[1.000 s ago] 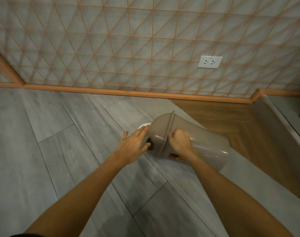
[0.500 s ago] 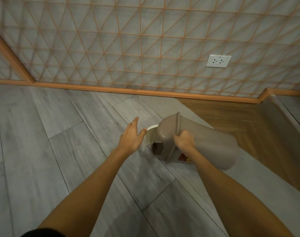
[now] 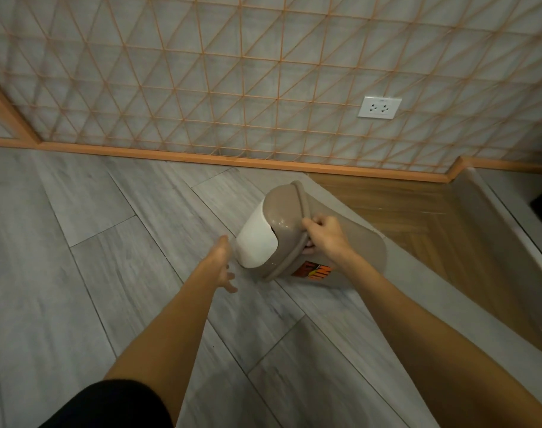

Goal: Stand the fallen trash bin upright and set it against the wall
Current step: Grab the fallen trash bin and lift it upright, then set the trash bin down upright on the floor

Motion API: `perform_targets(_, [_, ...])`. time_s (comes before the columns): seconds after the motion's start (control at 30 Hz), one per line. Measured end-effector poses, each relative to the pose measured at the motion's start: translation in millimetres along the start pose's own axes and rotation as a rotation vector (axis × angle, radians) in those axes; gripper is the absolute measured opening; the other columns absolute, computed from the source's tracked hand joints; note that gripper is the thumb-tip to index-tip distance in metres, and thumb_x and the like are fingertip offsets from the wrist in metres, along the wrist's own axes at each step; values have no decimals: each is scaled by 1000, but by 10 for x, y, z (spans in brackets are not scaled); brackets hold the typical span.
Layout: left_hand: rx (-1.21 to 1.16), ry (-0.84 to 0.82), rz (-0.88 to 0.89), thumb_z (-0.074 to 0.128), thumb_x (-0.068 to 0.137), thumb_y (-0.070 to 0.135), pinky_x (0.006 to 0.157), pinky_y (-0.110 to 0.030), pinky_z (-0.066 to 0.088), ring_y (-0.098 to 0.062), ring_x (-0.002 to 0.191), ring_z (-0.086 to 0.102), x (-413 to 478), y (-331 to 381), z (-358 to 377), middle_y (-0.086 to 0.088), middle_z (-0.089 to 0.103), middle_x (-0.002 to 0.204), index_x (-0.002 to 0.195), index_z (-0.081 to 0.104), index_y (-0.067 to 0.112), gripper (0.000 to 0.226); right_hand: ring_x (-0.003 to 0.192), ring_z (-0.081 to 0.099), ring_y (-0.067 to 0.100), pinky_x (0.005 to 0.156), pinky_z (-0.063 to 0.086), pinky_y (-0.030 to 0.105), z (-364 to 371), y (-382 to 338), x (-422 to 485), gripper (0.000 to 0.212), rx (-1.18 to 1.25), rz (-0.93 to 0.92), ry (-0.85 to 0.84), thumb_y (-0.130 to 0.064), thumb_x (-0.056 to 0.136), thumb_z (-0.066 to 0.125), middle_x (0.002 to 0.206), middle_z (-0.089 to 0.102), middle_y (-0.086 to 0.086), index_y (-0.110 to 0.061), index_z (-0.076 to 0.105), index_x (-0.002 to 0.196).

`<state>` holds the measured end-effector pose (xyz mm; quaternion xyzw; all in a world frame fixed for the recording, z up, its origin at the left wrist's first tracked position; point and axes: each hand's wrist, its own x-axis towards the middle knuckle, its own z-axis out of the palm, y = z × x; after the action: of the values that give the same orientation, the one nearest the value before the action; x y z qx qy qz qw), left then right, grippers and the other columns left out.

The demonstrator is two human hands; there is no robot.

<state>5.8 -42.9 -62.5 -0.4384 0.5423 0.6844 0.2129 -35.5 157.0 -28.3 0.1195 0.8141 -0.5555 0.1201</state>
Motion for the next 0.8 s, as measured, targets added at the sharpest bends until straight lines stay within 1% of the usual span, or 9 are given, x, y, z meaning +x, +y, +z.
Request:
perform_targets(0.07, [-18,-76,-24,31,97,54,105,-69,27,-42,134,34,-13,-22,51,-21,29,150,147,24,13,65,59,59,20,54,60,34,-37,-36,-23,19,45,11,-32,-18,88,57,63,52,9,-10,50,71])
perform_targets(0.23, [-78,-205,-37,37,91,62,110,-68,18,-44,130,41,-33,-29,214,-22,40,146,143,32,10,74,53,55,17,61,61,40,-219,-81,-63,7,148,49,-96,-11,89,56,63,51,9,-6,56,83])
perform_targets(0.3, [-69,-233,-8,40,86,69,108,-71,17,-45,134,35,-59,-28,258,-23,35,148,147,25,11,85,53,53,15,60,61,39,-364,-93,-63,4,224,53,-111,-8,89,55,63,50,8,-4,56,89])
perform_targets(0.4, [-16,-266,28,47,71,82,105,-76,18,-46,141,17,-107,-57,338,-26,17,155,151,11,22,106,52,53,13,56,61,37,-647,-88,-55,2,325,46,-132,-5,90,52,63,49,6,-4,54,90])
perform_targets(0.47, [-23,-336,41,48,64,87,100,-76,24,-48,141,17,-140,-96,431,-28,11,156,152,7,30,112,53,53,13,58,61,37,-833,-46,-59,4,388,46,-142,-3,89,52,64,49,4,-4,54,87])
perform_targets(0.57, [-99,-448,81,51,65,85,92,-74,35,-46,134,35,-202,-147,634,-25,23,153,150,15,36,105,52,55,13,60,61,38,-1084,52,-76,16,481,63,-157,-2,88,52,61,47,3,-7,52,74])
perform_targets(0.67, [-136,-457,121,60,65,79,94,-69,37,-40,124,47,-273,-106,873,-21,35,146,146,26,33,99,56,50,16,61,60,38,-1317,142,-75,20,519,84,-159,-1,88,50,61,39,4,-10,47,70])
perform_targets(0.73, [-122,-413,125,66,66,72,94,-61,43,-35,111,53,-332,-29,995,-17,46,132,140,37,24,93,57,48,16,60,61,38,-1453,187,-62,15,502,98,-129,-1,88,47,64,36,6,-10,47,75])
perform_targets(0.8, [-88,-386,117,72,66,65,89,-51,51,-29,97,58,-408,53,1105,-14,56,111,118,50,17,75,63,52,19,58,61,38,-1590,230,-53,9,450,105,-87,-2,87,47,71,41,8,-9,49,82])
